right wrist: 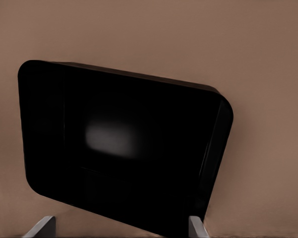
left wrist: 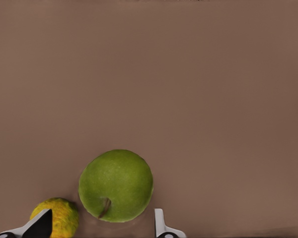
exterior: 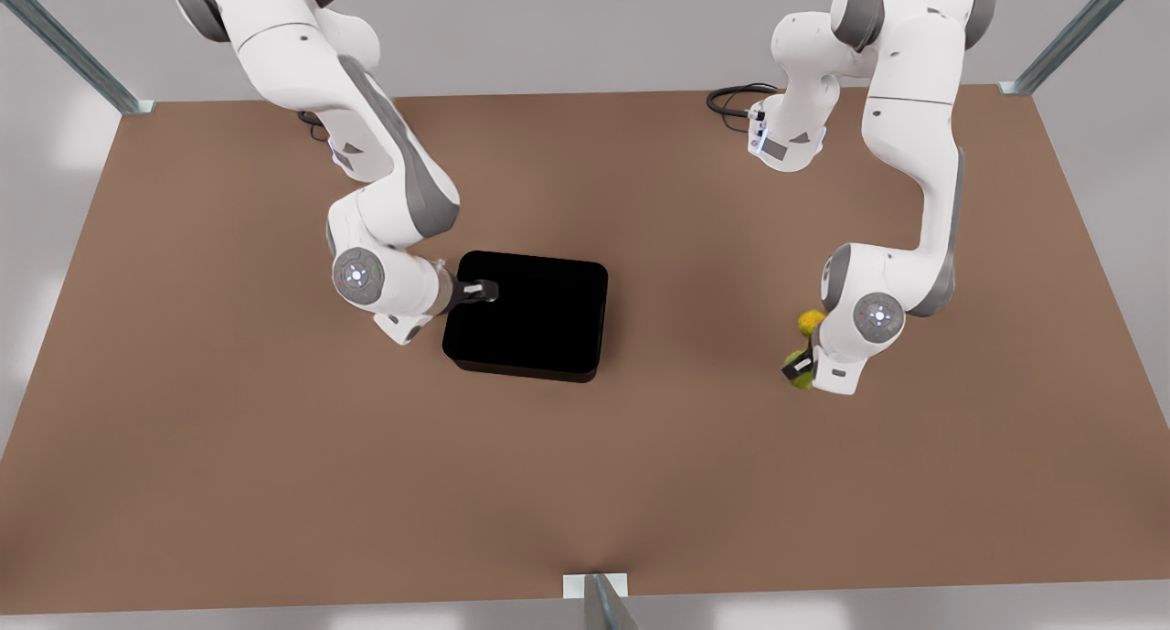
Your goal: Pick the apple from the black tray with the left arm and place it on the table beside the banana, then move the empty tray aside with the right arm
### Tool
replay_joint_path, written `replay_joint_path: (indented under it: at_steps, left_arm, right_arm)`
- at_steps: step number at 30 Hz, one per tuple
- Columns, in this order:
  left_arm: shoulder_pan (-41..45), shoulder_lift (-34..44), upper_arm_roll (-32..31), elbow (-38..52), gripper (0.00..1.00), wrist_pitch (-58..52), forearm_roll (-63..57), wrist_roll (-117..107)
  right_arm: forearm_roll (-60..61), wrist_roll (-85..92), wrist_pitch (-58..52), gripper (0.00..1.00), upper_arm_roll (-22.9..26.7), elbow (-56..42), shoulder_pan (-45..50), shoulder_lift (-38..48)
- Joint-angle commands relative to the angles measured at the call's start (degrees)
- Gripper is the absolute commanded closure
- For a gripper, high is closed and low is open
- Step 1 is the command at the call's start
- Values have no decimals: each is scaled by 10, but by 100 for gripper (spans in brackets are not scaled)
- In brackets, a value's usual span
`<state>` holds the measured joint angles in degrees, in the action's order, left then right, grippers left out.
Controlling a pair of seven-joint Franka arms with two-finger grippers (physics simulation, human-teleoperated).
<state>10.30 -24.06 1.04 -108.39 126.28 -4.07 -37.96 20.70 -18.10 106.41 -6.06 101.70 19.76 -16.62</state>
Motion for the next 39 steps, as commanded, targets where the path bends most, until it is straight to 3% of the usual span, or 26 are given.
replay_joint_path:
  at_steps: [1,2,5,7,8,9,28,32,36,39]
  left_arm:
    - [0,0,0,0,0,32,-1,368]
    - [0,0,0,13,0,28,4,364]
    - [-9,21,3,302,0,-347,37,378]
    - [-8,82,-2,277,0,-329,38,392]
    - [-9,180,-1,104,0,-173,40,384]
    - [-9,184,-1,88,0,-173,39,375]
    - [-8,174,-2,100,0,-176,36,370]
    - [-8,169,-2,100,0,-172,36,370]
    - [-8,165,-2,110,0,-173,25,371]
    - [-8,165,-2,111,0,-175,25,371]
  right_arm:
    - [54,-332,20,0,-1,12,-1,-4]
    - [54,-323,20,0,-1,31,0,-7]
    - [45,-267,-30,0,29,44,-2,-17]
    - [44,-254,-58,2,52,44,-1,-24]
    - [43,-244,-63,2,58,44,-1,-25]
    - [43,-242,-60,3,58,44,-1,-43]
    - [16,-40,18,7,73,41,6,-127]
    - [17,-13,21,17,72,37,6,-143]
    - [17,-13,21,38,72,36,6,-143]
    - [17,-9,21,59,72,35,6,-143]
